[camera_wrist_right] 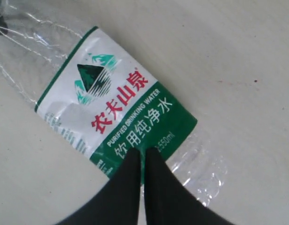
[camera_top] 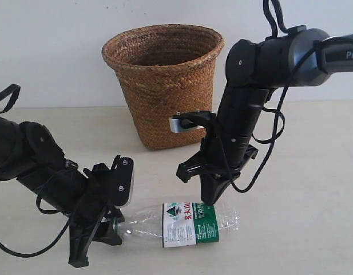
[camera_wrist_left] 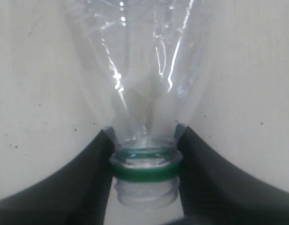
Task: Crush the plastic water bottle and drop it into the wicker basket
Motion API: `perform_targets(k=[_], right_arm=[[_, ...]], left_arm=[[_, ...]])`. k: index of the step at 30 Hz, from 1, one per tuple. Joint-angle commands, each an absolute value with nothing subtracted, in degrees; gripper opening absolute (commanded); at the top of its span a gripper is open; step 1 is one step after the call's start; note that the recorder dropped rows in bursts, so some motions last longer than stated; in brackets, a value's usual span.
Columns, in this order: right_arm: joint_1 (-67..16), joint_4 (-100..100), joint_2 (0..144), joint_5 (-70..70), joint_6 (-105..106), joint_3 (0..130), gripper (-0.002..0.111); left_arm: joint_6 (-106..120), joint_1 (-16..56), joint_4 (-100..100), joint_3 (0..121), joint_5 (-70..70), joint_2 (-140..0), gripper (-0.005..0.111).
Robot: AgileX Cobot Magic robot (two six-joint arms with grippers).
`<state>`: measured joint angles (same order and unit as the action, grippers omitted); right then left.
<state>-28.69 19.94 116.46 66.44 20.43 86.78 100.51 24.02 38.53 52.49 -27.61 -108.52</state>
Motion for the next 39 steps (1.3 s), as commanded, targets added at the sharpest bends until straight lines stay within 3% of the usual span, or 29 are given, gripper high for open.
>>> perform_targets(k=[1,22,32,39], right_arm=[[-28.67,18.87,117.62,65.99,21.32,86.62,0.000],[-28.56,13.74,134.22,61.67,20.89,86.73,0.000],[-28.56,13.54,133.29,68.29,19.95,90.13,0.000],[-28.56,14.50,125.23,69.96,20.22,92.27,0.000]], left_arm=[[100.23,23.95,38.49,52.08,-28.33,-108.20,0.004],[99.83,23.95,38.49,52.08,-28.34,-108.20,0.004],[99.82,23.95,38.70,52.08,-28.34,-108.20,0.004],[99.82,23.95,38.71,52.32,-28.47,-108.20,0.004]])
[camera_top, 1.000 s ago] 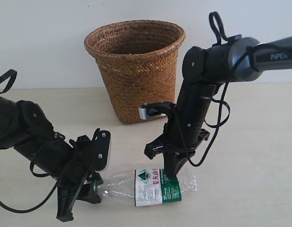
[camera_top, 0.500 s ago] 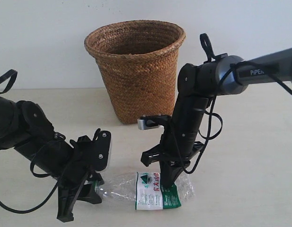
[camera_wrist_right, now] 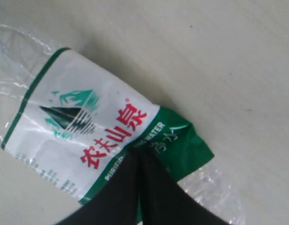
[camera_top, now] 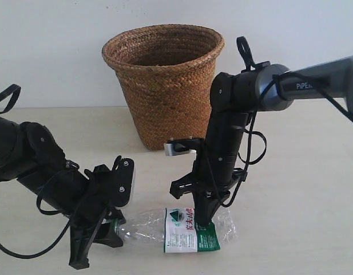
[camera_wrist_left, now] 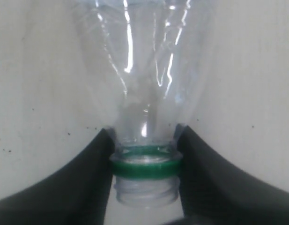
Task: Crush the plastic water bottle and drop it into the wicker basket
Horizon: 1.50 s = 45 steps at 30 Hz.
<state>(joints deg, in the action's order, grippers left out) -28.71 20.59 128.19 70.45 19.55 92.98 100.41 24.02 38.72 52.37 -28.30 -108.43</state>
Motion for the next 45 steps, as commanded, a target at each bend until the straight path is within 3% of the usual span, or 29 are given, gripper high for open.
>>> perform_targets(k=[1,15,23,29,33,37,39,40,41,44,45], right_arm=[[-28.56,14.50,123.70,69.96,20.22,92.27,0.000],[-27.55,8.24,105.82,69.96,22.38,90.26,0.000],[-13.88,8.25,101.13,69.96,20.30,85.21,0.000],[-4.74,8.48,101.11,69.96,18.54,81.86,0.000],[-2.68,8.60,101.11,67.19,19.09,79.16,0.000],[-2.59,12.20,101.22,63.89,20.60,77.64,0.000],[-2.59,15.08,101.22,62.98,22.42,77.26,0.000],[-2.59,16.89,101.22,62.76,23.53,77.27,0.000],[-2.59,18.19,101.22,62.76,24.33,77.14,0.000],[-2.59,22.64,101.22,64.81,26.73,77.14,0.000],[-2.59,23.82,101.22,65.70,27.66,77.14,0.000]], left_arm=[[99.82,23.95,38.71,52.32,-28.47,-108.20,0.004],[99.82,23.95,38.71,53.05,-29.69,-106.84,0.004],[99.82,23.95,38.71,58.70,-43.77,-98.46,0.004],[99.70,23.50,38.17,64.23,-46.08,-91.76,0.004],[93.22,20.83,38.68,70.72,-42.98,-90.67,0.004],[91.88,19.76,41.50,75.06,-24.87,-91.06,0.005],[95.40,19.86,46.14,76.77,-15.28,-93.14,0.015],[97.84,19.98,47.04,78.16,-14.48,-94.84,0.026],[98.93,19.98,47.04,79.45,-14.48,-96.32,0.039],[97.39,19.98,49.36,83.64,-8.95,-101.02,0.094],[96.96,19.98,50.48,84.81,-7.77,-102.28,0.103]])
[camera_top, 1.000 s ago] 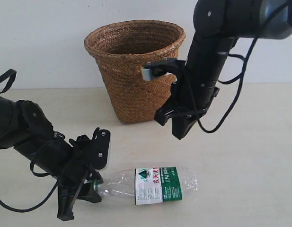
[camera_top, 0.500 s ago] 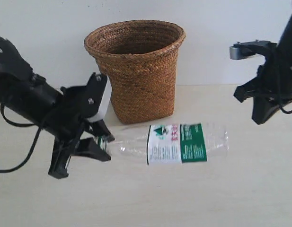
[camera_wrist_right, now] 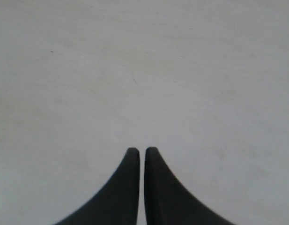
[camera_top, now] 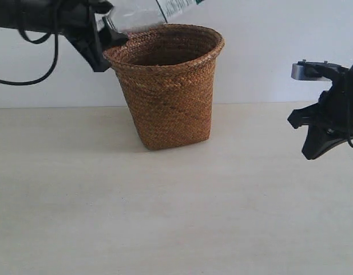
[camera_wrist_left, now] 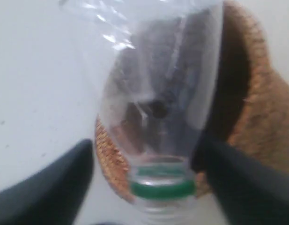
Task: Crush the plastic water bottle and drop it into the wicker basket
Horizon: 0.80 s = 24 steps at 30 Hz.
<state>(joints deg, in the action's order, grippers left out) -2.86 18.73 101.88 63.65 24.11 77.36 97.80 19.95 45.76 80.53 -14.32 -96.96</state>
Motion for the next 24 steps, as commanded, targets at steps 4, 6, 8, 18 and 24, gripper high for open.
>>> perform_targets(k=[4,6,8,18,24], right_arm=[[-2.97,25.05,101.22,65.88,28.84,77.14,0.000],[-2.97,25.34,101.22,64.82,29.29,77.14,0.000],[-2.97,25.34,101.22,64.05,29.29,77.14,0.000],[-2.97,21.87,101.22,62.58,30.55,77.29,0.000],[-2.97,11.40,100.98,63.70,24.54,77.29,0.000]], left_arm=[[96.79,19.98,50.46,85.52,-7.91,-103.38,0.108],[96.79,19.98,50.46,85.52,-8.45,-103.12,0.104],[96.79,19.98,50.46,85.52,-10.59,-102.61,0.098],[88.48,19.75,42.74,85.29,-26.30,-97.86,0.008],[76.84,19.75,26.82,85.29,-39.14,-94.19,0.005]])
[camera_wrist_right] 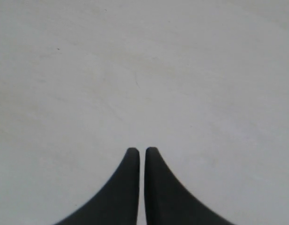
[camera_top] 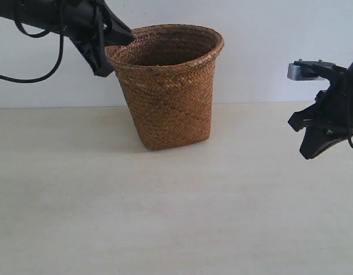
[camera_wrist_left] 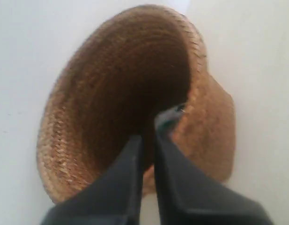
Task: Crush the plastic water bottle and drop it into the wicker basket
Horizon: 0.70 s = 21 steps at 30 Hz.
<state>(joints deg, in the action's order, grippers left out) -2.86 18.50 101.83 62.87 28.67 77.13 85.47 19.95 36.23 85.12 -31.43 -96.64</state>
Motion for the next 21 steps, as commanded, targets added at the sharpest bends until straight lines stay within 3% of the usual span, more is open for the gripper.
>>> perform_targets(k=[1,12,21], right_arm=[[-2.87,8.71,100.76,63.88,22.38,77.29,0.000],[2.32,3.20,94.36,69.63,14.83,76.94,0.000],[4.78,4.63,82.11,61.25,14.90,69.07,0.000]], left_arm=[[73.01,19.75,23.57,85.29,-41.40,-93.60,0.005],[42.86,17.69,7.81,85.29,-62.29,-91.23,0.005],[26.08,11.19,7.28,84.16,-69.96,-89.11,0.004]])
